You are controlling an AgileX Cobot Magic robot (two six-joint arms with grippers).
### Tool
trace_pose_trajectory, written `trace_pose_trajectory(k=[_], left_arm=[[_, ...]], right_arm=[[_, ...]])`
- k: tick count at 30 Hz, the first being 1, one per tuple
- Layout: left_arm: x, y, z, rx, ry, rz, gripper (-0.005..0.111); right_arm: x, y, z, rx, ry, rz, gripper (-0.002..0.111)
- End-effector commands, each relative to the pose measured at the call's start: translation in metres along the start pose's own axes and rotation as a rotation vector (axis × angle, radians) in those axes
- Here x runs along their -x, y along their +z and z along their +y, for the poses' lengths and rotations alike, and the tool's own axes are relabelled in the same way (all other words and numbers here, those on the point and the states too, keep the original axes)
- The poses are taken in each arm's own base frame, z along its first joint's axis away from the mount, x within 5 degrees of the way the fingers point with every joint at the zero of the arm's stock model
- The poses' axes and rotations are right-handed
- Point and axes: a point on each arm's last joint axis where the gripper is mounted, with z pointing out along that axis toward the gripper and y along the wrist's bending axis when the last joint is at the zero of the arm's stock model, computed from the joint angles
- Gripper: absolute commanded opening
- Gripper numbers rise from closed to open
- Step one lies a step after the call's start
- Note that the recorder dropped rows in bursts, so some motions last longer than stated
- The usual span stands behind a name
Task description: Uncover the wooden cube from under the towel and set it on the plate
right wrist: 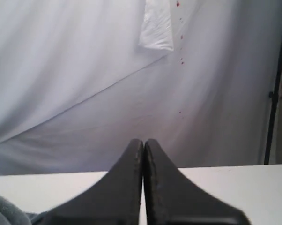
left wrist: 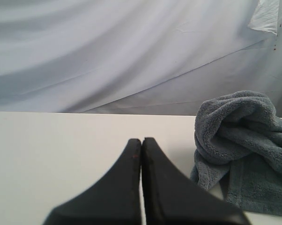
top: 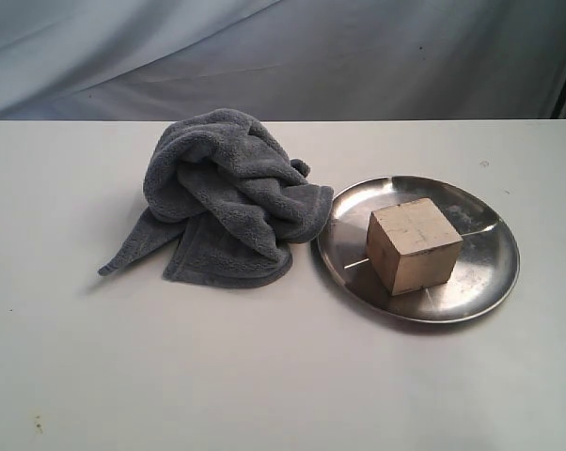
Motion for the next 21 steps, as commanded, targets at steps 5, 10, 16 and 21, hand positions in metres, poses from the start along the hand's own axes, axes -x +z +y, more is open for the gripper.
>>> trace_pose_trajectory(k=[5, 10, 16, 21], left_arm=[[-0.001, 0.000, 0.000, -0.001, -0.002, 0.001, 0.001], [-0.001, 0.000, 0.000, -0.001, -0.002, 0.001, 0.001], [-0.001, 0.000, 0.000, -0.001, -0.002, 0.001, 0.001], [-0.001, 0.000, 0.000, -0.001, -0.002, 0.001, 0.001]], right_arm=[[-0.006, -0.052, -0.006, -0.038, -0.066, -0.194, 0.000], [-0.012, -0.083, -0.006, -0.030, -0.084, -0.264, 0.000], [-0.022, -0.117, -0.005, -0.021, -0.116, -0.327, 0.000], [-0.035, -0.134, -0.003, 0.002, -0.120, -0.260, 0.000]])
